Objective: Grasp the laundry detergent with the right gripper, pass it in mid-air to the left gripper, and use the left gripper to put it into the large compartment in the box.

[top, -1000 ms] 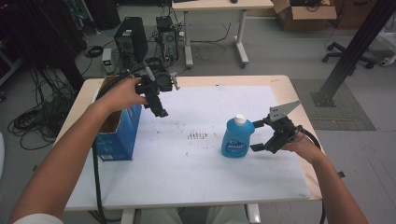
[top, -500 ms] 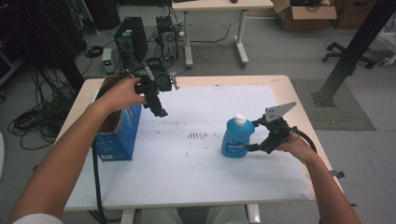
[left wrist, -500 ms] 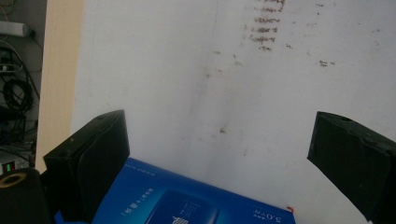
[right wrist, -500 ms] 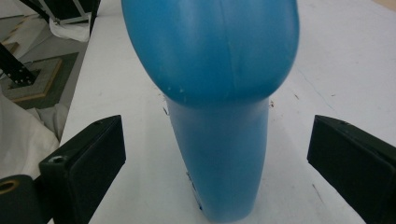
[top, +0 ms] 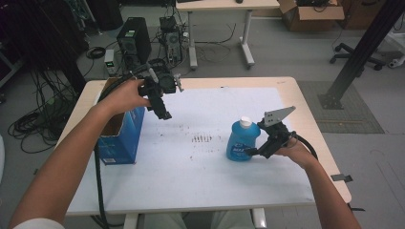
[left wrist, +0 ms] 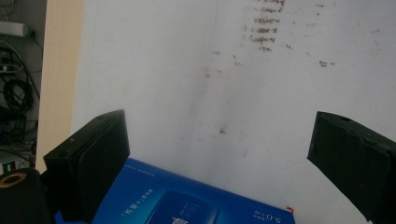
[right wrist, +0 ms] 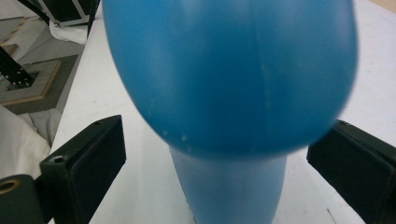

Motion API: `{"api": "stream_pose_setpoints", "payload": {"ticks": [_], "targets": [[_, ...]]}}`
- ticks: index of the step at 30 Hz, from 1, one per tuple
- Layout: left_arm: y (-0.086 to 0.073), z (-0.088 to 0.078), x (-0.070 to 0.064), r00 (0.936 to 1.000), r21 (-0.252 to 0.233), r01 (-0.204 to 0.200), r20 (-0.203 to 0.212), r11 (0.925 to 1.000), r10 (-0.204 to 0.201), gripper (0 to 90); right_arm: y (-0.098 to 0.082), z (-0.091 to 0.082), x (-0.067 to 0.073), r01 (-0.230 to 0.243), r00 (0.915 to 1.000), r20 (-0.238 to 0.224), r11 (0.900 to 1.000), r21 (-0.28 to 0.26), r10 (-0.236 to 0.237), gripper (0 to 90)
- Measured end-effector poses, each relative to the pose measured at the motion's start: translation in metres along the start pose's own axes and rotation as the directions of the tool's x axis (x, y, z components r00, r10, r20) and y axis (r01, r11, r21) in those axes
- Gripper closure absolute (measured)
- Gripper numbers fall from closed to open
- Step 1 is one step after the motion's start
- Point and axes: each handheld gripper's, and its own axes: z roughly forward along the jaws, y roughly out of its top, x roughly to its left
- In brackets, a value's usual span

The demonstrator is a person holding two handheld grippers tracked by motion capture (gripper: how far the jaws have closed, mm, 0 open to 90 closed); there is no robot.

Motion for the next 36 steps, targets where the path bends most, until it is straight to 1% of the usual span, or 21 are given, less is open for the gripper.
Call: {"api": "stream_pose_setpoints", "payload": {"ticks": [5,7,12,15,18,21,22,26,29,30,33,36], "targets": [[-0.0011,-0.0003,-0.0001,1.0,-0.001,0.002,0.0,1.0,-0.002,5.8,-0.0008,0.0046,0.0009,0.003,1.0,0.007,1.0,0.0,-0.003,4.4],[-0.0017,-0.0004,-0.0002,1.0,-0.002,0.01,-0.001,1.0,-0.01,5.8,0.0004,0.0058,0.0013,0.008,0.9999,0.009,1.0,-0.007,-0.008,4.7],[-0.0024,-0.0006,0.0002,1.0,0.001,0.004,-0.003,1.0,-0.004,5.9,0.001,0.008,0.0017,0.018,0.9998,0.004,1.0,-0.014,-0.018,6.7],[-0.0028,-0.0003,0.0,0.9999,-0.004,0.011,-0.003,0.9999,-0.011,6.0,0.0008,0.0086,0.0013,0.015,0.9999,0.001,1.0,-0.022,-0.015,8.3],[-0.0032,-0.0004,0.0002,0.9999,-0.003,0.013,-0.003,0.9999,-0.013,6.0,0.0004,0.0089,0.0006,0.016,0.9998,-0.009,1.0,-0.027,-0.016,12.3],[-0.0033,-0.0004,0.0,0.9999,-0.005,0.013,-0.005,0.9999,-0.013,6.0,0.0006,0.0089,0.0007,0.017,0.9998,-0.012,0.999,-0.028,-0.018,13.8],[-0.0033,-0.0005,0.0,0.9999,-0.005,0.013,-0.005,0.9999,-0.013,6.0,0.0008,0.0086,0.0005,0.025,0.9996,-0.015,0.999,-0.029,-0.025,15.4],[-0.0036,-0.0001,0.0001,0.9999,-0.006,0.013,-0.005,0.9999,-0.013,6.0,0.0005,0.0084,0.0004,0.023,0.9996,-0.018,0.999,-0.031,-0.023,18.1],[-0.0034,-0.0002,0.0002,1.0,0.0,0.008,-0.005,1.0,-0.008,6.0,-0.0013,0.0077,0.0006,0.03,0.9994,-0.019,0.999,-0.044,-0.031,23.7],[-0.0034,0.0003,-0.0002,0.9999,-0.006,0.013,-0.005,0.9999,-0.013,6.0,-0.002,0.0074,0.0003,0.027,0.9993,-0.024,0.999,-0.047,-0.028,23.8],[-0.0031,0.0004,-0.0001,0.9999,-0.007,0.012,-0.004,0.9999,-0.012,6.1,-0.003,0.0063,0.0,0.021,0.9995,-0.022,0.999,-0.049,-0.022,24.5],[-0.0028,0.0004,0.0001,1.0,-0.001,0.007,-0.004,1.0,-0.007,6.0,-0.0024,0.005,-0.0003,0.024,0.9994,-0.024,0.998,-0.051,-0.026,26.6]]}}
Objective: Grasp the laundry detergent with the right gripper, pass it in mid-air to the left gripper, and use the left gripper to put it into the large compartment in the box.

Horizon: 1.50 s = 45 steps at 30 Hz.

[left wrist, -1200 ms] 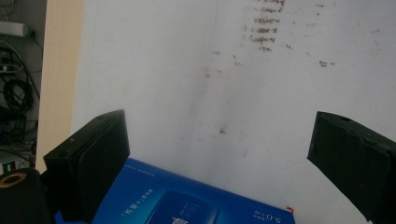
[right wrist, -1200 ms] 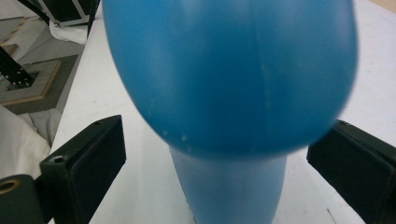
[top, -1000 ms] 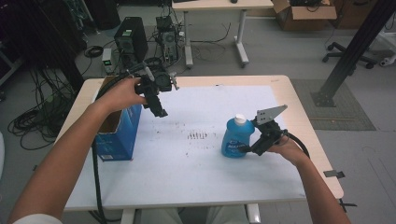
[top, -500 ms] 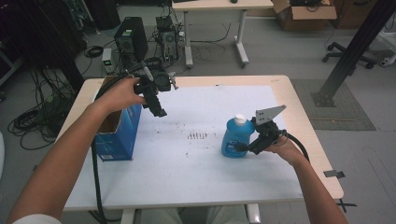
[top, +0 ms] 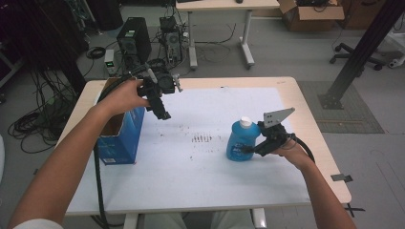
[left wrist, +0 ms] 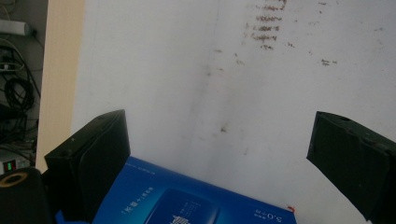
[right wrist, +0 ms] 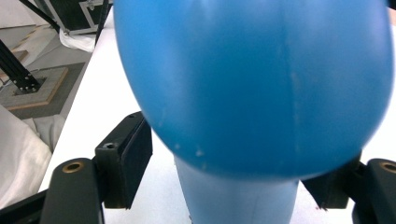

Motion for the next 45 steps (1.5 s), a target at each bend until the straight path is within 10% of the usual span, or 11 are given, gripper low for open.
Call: {"api": "stream_pose_setpoints", "payload": {"ticks": [45], "targets": [[-0.001,-0.004,-0.004,1.0,-0.01,0.007,-0.005,0.9999,-0.007,6.1,0.022,-0.014,0.003,0.029,0.9994,0.017,0.999,-0.029,-0.029,43.1]]}}
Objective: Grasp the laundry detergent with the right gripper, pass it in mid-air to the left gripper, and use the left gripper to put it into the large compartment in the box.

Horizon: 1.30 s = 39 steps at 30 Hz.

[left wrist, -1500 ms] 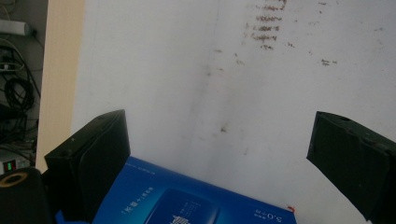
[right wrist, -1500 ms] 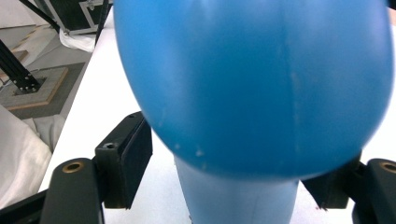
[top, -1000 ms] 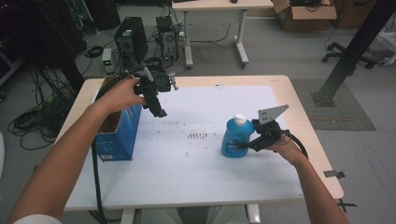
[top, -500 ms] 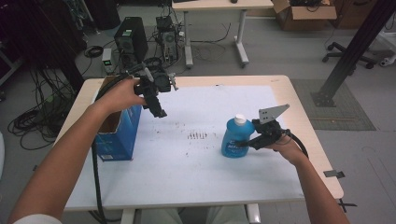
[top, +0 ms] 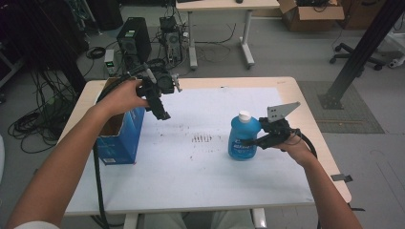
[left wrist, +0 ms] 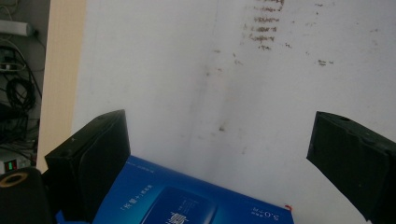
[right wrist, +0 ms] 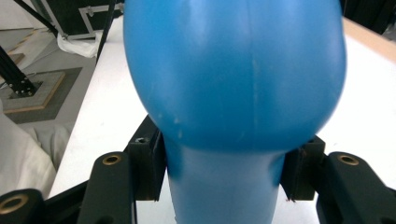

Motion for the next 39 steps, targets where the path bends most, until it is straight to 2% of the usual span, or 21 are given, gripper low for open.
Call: {"api": "stream_pose_setpoints", "payload": {"ticks": [4,17,19,24,32,37,39], "targets": [[0.001,-0.003,-0.003,0.9999,0.004,-0.013,-0.005,0.9999,0.013,6.1,0.01,-0.003,0.003,0.024,0.9996,0.017,1.0,-0.006,-0.024,43.5],[0.01,-0.024,-0.015,0.9994,-0.008,-0.034,-0.012,0.9994,0.034,6.1,0.04,-0.006,0.015,0.058,0.998,0.025,0.998,-0.003,-0.058,43.5],[0.014,-0.03,-0.021,0.9989,-0.024,-0.047,-0.001,0.9986,0.047,6.2,0.048,-0.007,0.017,0.063,0.9978,0.022,0.998,-0.005,-0.063,43.5],[0.017,-0.036,-0.026,0.9979,-0.019,-0.065,-0.005,0.9977,0.065,6.2,0.056,-0.005,0.018,0.068,0.9975,0.021,0.998,0.001,-0.068,43.4],[0.017,-0.049,-0.032,0.9978,-0.029,-0.066,-0.002,0.9974,0.066,6.2,0.07,0.0,0.021,0.078,0.9969,0.007,0.997,0.02,-0.078,43.4],[0.017,-0.057,-0.039,0.9975,-0.046,-0.07,0.004,0.9965,0.07,6.3,0.074,0.005,0.022,0.077,0.997,-0.008,0.997,0.013,-0.077,43.3],[0.017,-0.059,-0.04,0.9974,-0.039,-0.071,0.007,0.9967,0.071,6.5,0.075,0.008,0.022,0.077,0.997,-0.013,0.997,0.012,-0.077,43.3]]}}
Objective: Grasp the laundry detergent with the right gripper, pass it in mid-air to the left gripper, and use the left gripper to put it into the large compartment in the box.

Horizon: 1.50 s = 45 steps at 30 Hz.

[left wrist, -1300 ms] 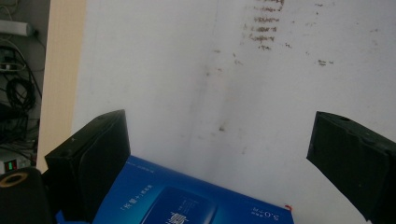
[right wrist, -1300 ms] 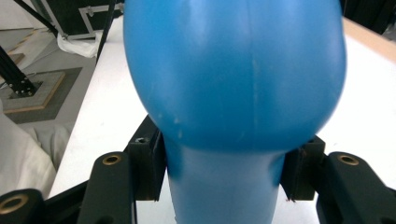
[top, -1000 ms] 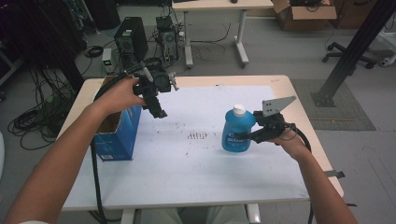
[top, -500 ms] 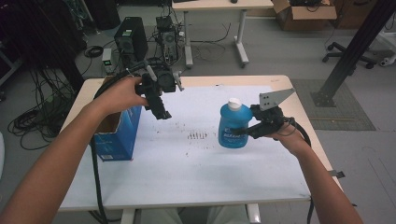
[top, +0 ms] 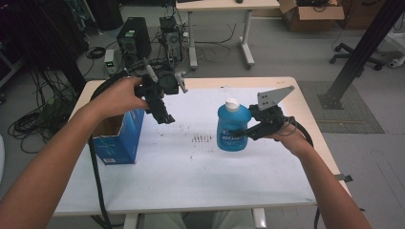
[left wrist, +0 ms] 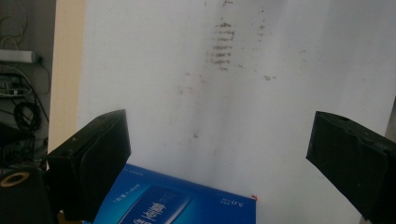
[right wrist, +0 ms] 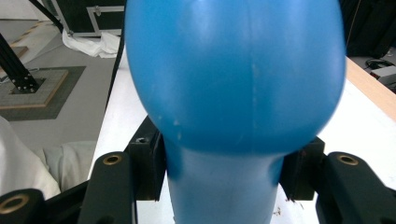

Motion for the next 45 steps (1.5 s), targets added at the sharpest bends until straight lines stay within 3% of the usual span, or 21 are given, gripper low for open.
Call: {"api": "stream_pose_setpoints", "payload": {"ticks": [14,36,45], "targets": [[0.01,-0.02,-0.013,0.9984,0.001,-0.031,0.046,0.9995,0.031,6.5,0.015,0.023,0.001,0.018,0.9993,-0.033,1.0,0.009,-0.018,43.4],[0.02,-0.024,-0.02,0.9937,0.008,-0.045,0.103,0.999,0.044,6.5,0.035,0.074,0.001,0.059,0.9922,-0.112,0.998,0.038,-0.054,43.5],[0.02,-0.025,-0.022,0.9909,-0.001,-0.054,0.124,0.9986,0.053,6.5,0.04,0.086,0.002,0.065,0.9893,-0.134,0.997,0.039,-0.059,43.5]]}}
